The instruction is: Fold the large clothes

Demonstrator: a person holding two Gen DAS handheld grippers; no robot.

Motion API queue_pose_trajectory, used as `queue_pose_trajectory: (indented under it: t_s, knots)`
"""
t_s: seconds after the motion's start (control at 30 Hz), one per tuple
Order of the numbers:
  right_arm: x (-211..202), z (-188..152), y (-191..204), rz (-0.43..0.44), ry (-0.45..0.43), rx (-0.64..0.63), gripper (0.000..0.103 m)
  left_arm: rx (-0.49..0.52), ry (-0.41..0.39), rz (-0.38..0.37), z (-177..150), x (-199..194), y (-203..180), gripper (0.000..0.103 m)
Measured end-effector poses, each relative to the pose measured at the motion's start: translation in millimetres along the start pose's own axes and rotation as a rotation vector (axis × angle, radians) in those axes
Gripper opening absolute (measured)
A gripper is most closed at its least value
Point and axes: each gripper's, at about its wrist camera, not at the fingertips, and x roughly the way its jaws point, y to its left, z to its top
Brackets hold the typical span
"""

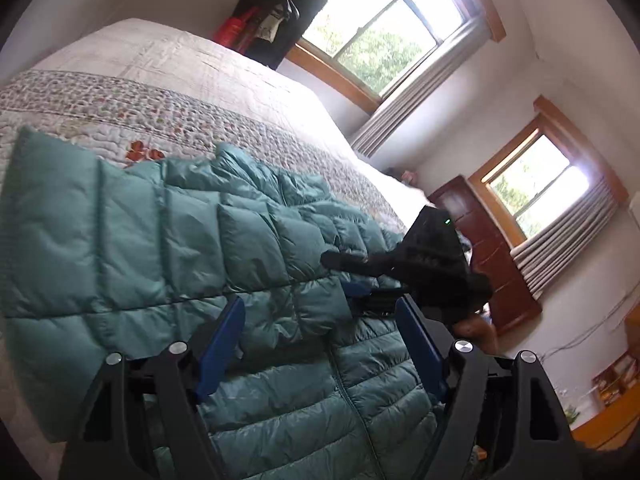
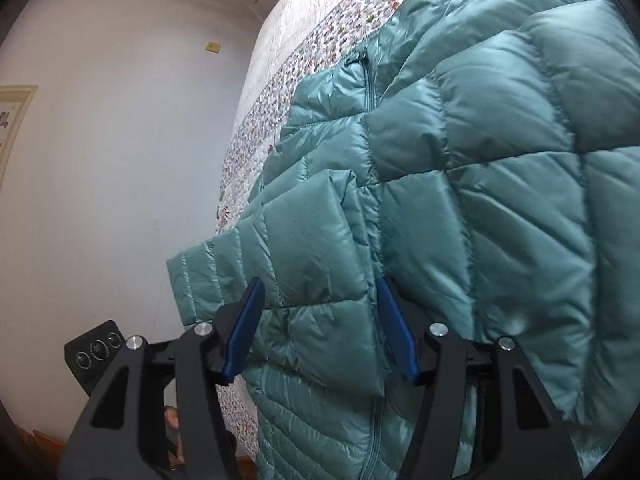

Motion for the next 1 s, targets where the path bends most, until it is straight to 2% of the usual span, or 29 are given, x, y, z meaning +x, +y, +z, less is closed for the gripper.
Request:
queue_pose_trajectory:
  t_s: [0.07, 0.1, 0.13, 0.2, 0.33, 0.47, 0.63, 0.73, 0.87, 1.0]
  knots:
    - [5.7, 2.2, 5.2, -0.027, 0.010, -0.029, 0.038, -0.017, -0.037, 0.011, 3.2, -15.7, 2.4, 0.078]
    - [6.8, 3.6, 9.7, -0.045, 0.006, -0.052, 0.021, -0.042, -0.058, 0.003, 4.6, -24.2, 9.0, 0.078]
    - [2.7, 6.3, 13.9, -0.062, -0.003, -0.077, 0.013, -0.063, -0.072, -0.008, 9.7, -28.6, 14.8, 0.078]
    - [-9.5, 12.2, 23.7, -0.105, -0.045, -0.112, 0.010, -0.095, -0.101, -0.014, 10.8, -43.3, 20.8, 0.078]
    - [-65.7, 24.3, 43.9, -0.189, -0.190, -0.169, 0.009, -0.120, -0.144, -0.004, 19.5, -56.5, 33.8, 0.078]
    - [-124.8, 27.4, 40.0, -0.248, -0.303, -0.169, 0.009, -0.144, -0.166, -0.015, 31.3, -53.4, 40.0, 0.077]
    - [-167.8, 17.8, 9.0, -0.292, -0.359, -0.133, 0.009, -0.162, -0.107, -0.023, 42.5, -17.7, 44.0, 0.074]
    - [-171.0, 14.2, -9.2, -0.305, -0.369, -0.107, 0.009, -0.158, -0.066, -0.017, 45.4, 5.4, 44.5, 0.072]
    - [-172.5, 7.4, -40.4, -0.317, -0.367, -0.067, 0.009, -0.152, -0.027, 0.041, 48.2, 31.3, 52.5, 0.070]
    - [-165.7, -1.8, -65.3, -0.338, -0.366, -0.051, 0.009, -0.167, -0.002, 0.065, 47.8, 45.8, 65.0, 0.067]
